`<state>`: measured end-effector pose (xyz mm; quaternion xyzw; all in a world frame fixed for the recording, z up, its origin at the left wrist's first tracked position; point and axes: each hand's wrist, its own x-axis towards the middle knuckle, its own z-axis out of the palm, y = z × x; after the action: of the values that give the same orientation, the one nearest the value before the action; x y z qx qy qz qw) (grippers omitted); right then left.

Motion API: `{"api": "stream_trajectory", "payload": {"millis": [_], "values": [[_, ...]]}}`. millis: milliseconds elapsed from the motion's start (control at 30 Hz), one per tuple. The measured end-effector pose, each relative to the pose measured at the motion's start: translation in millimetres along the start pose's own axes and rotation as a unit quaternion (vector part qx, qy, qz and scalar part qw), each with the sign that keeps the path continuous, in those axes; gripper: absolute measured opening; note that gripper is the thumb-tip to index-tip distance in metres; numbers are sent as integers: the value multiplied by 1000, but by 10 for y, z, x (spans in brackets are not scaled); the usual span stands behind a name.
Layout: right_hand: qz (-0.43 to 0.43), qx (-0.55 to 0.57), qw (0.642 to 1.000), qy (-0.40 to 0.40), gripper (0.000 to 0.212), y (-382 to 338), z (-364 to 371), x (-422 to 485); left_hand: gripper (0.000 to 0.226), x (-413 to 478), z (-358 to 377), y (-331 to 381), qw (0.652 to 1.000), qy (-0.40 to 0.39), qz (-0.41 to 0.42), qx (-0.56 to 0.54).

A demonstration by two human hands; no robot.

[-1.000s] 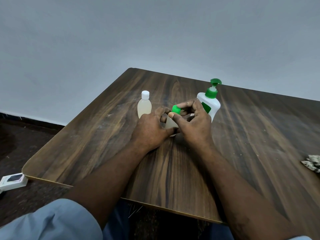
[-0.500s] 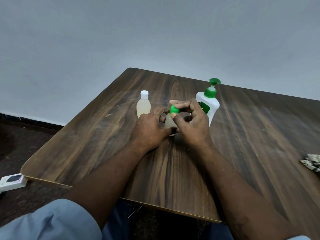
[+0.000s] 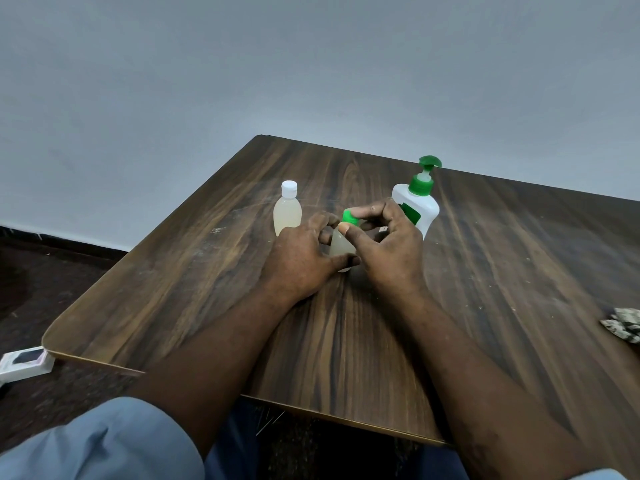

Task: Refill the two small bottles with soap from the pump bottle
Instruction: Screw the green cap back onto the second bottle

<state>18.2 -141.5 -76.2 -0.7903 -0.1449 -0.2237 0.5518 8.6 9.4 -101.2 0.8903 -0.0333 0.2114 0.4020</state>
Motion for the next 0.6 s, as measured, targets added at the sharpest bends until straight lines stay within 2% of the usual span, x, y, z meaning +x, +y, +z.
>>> {"api": "stream_trajectory", "payload": {"millis": [100, 200, 400, 600], "values": [[5, -3, 1000, -5, 24, -13, -1, 0, 55, -1, 9, -3, 1000, 1, -4, -4], [1, 31, 999, -36, 18, -14, -2, -16, 60, 1, 8, 5, 1000, 1, -4, -7], [11, -4, 1000, 2, 26, -9, -1, 6, 56, -6, -4, 1, 1000, -6, -3, 4], [5, 45, 998, -32, 15, -9, -4, -4, 63, -7, -3, -3, 1000, 1, 4, 3]]}}
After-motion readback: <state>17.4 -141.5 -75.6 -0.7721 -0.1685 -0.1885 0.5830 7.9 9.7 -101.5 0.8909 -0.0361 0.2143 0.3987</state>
